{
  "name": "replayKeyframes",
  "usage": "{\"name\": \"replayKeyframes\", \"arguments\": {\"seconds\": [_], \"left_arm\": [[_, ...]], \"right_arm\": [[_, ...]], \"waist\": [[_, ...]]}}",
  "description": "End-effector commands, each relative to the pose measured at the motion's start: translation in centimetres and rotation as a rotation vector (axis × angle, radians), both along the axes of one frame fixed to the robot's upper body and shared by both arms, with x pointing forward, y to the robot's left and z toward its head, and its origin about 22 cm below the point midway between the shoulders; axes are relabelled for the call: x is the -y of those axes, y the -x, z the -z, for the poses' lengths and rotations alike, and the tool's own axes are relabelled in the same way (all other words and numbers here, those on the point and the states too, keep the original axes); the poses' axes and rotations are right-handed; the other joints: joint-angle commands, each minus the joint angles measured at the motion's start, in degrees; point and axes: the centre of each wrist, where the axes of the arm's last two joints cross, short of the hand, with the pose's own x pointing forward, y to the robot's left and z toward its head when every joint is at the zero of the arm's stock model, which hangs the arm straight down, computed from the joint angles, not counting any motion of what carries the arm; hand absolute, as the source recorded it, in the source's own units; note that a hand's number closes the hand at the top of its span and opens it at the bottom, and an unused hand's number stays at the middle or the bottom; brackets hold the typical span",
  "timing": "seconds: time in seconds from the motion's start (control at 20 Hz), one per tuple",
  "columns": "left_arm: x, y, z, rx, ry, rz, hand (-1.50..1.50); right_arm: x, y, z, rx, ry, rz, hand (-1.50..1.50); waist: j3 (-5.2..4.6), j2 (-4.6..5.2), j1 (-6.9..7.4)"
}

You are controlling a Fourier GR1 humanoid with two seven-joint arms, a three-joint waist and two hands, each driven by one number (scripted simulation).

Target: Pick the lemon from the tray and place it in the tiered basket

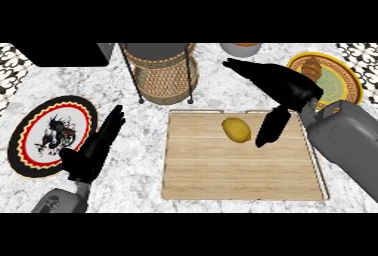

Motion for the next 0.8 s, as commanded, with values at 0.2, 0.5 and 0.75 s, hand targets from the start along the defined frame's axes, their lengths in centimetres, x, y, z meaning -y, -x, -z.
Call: {"name": "replayKeyframes", "arguments": {"seconds": [0.2,0.5,0.75], "left_arm": [[-0.6,0.2,0.9,0.009,0.000,0.012,0.00],[0.4,0.4,0.2,0.009,0.016,0.025,0.00],[0.7,0.2,1.7,0.014,0.003,0.017,0.00]], "right_arm": [[-2.2,3.7,-2.9,-0.074,0.220,0.000,-1.50],[-3.6,6.6,-0.3,-0.049,0.175,0.085,-1.50],[-2.6,4.5,0.5,-0.016,0.320,0.178,-1.50]], "waist": [[0.21,0.65,0.71],[0.26,0.69,0.93],[0.24,0.89,1.21]]}}
